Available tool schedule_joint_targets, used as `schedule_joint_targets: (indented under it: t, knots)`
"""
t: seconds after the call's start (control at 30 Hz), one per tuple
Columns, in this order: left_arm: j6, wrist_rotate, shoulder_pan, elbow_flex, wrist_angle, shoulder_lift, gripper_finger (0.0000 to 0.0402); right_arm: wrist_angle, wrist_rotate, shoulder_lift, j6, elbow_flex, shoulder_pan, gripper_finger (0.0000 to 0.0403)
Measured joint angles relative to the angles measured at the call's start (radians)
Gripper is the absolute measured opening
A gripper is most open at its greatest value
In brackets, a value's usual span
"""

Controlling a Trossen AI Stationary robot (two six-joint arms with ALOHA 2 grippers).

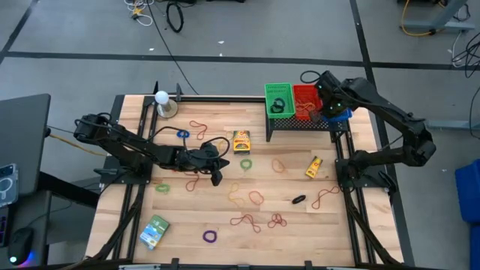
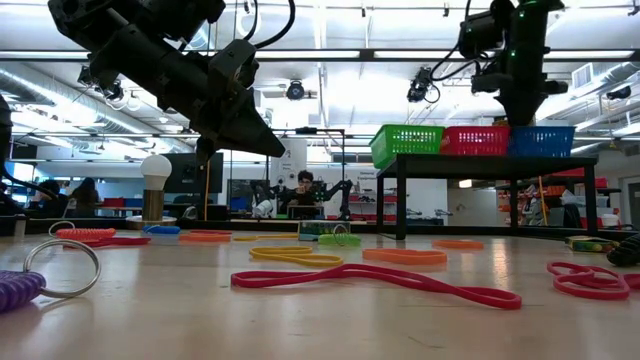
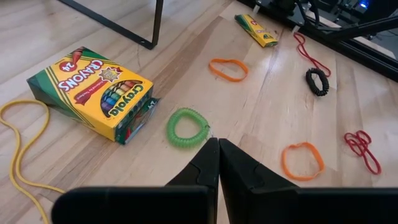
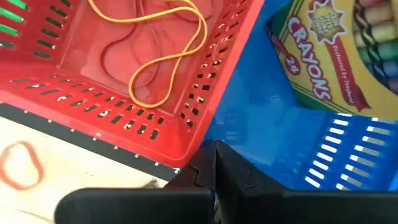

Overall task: Pick & Place Office Desk Supplies
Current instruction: Adjust the red bin, then put the red rubber band into the red bin

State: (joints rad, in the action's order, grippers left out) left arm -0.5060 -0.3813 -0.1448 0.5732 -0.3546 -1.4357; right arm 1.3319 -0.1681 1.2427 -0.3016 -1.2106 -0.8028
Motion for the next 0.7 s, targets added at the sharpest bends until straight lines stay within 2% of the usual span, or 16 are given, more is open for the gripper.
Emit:
schedule_joint_targets:
  t: [0.4, 0.57, 0.7]
  knots:
    - [0.0, 0.0, 0.0, 0.0, 0.0, 0.0, 0.0012, 0.019, 0.02, -0.02, 0.004, -0.012, 0.0, 0.0006]
    - [0.001, 0.0, 0.0, 0.0, 0.0, 0.0, 0.0012, 0.094, -0.03, -0.034, 0.027, -0.108, 0.0, 0.0016]
    - [0.002, 0.0, 0.0, 0.0, 0.0, 0.0, 0.0012, 0.134, -0.11, -0.033, 0.038, -0.216, 0.0, 0.0048]
